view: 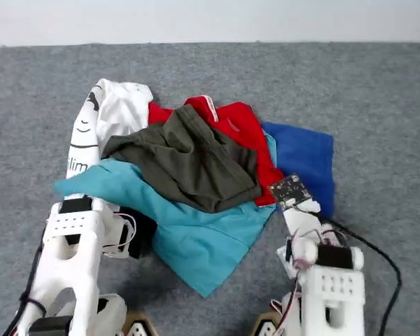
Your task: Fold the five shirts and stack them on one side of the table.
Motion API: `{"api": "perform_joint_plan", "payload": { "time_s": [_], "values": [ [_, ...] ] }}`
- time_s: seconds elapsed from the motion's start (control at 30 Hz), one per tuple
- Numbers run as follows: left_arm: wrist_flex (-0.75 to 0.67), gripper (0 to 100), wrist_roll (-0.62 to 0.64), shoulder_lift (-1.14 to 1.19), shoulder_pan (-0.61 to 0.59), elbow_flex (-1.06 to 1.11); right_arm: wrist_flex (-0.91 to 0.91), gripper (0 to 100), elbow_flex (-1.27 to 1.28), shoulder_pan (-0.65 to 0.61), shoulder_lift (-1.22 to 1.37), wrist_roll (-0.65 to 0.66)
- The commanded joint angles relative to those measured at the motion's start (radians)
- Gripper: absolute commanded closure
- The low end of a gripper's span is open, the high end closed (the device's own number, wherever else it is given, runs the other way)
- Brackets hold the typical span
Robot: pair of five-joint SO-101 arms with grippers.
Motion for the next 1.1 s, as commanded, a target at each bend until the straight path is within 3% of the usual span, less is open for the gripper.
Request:
{"api": "perform_joint_plan", "payload": {
  "time_s": [0.0, 0.27, 0.5, 0.67, 1.07],
  "values": [
    [0.003, 77, -0.008, -0.025, -0.011, -0.045, -0.012, 66.9, -0.066, -0.013, 0.097, -0.011],
    [0.054, 77, -0.012, -0.032, -0.012, -0.084, -0.004, 66.8, -0.072, -0.01, 0.091, -0.006],
    [0.347, 77, -0.015, -0.032, -0.012, -0.363, 0.024, 66.9, -0.146, -0.01, 0.09, -0.009],
    [0.465, 77, -0.015, -0.032, -0.012, -0.524, 0.14, 66.9, -0.29, -0.008, 0.09, -0.008],
    [0.528, 77, -0.014, -0.034, -0.014, -0.774, 0.351, 66.9, -0.643, -0.008, 0.09, -0.009]
  ]
}}
